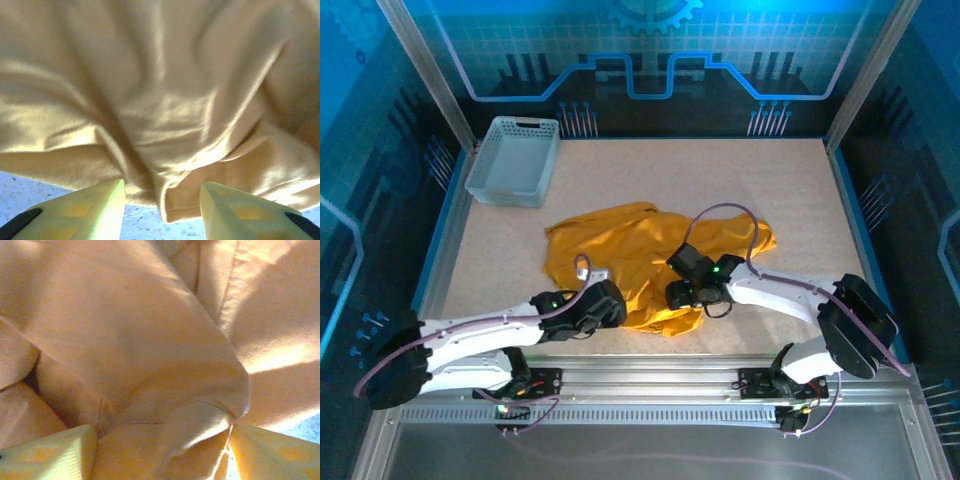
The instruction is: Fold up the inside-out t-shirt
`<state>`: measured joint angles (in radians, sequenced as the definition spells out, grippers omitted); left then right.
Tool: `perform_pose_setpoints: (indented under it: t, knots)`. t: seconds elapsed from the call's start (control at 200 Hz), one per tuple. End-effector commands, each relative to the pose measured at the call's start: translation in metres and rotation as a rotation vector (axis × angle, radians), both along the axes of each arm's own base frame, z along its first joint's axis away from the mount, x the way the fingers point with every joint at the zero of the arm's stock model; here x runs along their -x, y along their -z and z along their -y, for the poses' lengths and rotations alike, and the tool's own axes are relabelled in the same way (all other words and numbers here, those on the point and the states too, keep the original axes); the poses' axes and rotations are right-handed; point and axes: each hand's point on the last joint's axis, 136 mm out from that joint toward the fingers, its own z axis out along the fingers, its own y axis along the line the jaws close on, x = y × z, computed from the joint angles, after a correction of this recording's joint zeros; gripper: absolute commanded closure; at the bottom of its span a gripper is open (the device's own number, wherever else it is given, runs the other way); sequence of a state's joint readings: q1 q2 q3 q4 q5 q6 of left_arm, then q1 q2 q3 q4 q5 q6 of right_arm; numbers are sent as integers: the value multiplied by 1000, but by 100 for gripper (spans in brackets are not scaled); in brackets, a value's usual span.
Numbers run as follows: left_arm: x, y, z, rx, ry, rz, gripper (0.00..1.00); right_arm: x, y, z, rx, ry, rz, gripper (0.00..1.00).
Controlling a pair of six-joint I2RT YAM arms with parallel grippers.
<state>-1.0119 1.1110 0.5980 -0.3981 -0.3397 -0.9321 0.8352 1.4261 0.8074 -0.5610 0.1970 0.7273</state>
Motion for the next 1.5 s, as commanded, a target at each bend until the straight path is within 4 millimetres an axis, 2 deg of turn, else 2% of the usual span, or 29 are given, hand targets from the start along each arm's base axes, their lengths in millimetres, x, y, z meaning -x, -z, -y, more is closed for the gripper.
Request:
perform_pose_setpoints:
  t: [0.0,0.1,0.275,0.435,0.51,0.56,0.595,0.68,0.755,0.94,1.02,1.13,1.205,1.401,1.496]
  knots:
    - [-9,-27,6,-86,103,82,54,10,4,21,47,57,11,29]
    - [-7,-28,32,-53,185,79,53,11,2,21,8,83,17,29]
    - [-9,1,60,-57,229,5,50,11,8,20,2,120,-9,23]
    - [-17,30,58,-113,157,-58,48,5,9,14,-58,121,-3,42]
    - [-20,30,57,-84,129,-51,48,3,2,23,-26,124,22,54]
    - [-22,29,57,-83,127,-41,46,2,-2,31,-2,127,36,57]
    - [-24,27,56,-87,121,-39,46,1,-6,35,9,124,45,53]
    - [-26,23,61,-89,143,-32,47,1,-19,45,28,119,82,38]
    - [-27,22,61,-110,151,-37,48,1,-30,47,11,122,108,32]
    - [-31,16,42,-127,96,6,46,4,-43,12,-103,40,115,27]
    - [-32,11,44,-40,89,6,49,1,-36,4,-90,37,103,26]
    - [-32,8,52,-63,112,-10,54,-8,-22,20,-3,97,94,26]
    - [-31,11,55,-104,120,-19,55,-10,-14,30,-9,127,75,27]
    - [-33,28,55,-164,109,-54,56,-7,-3,35,-47,141,45,27]
    - [-37,35,54,-193,92,-70,62,-6,9,32,-52,137,10,26]
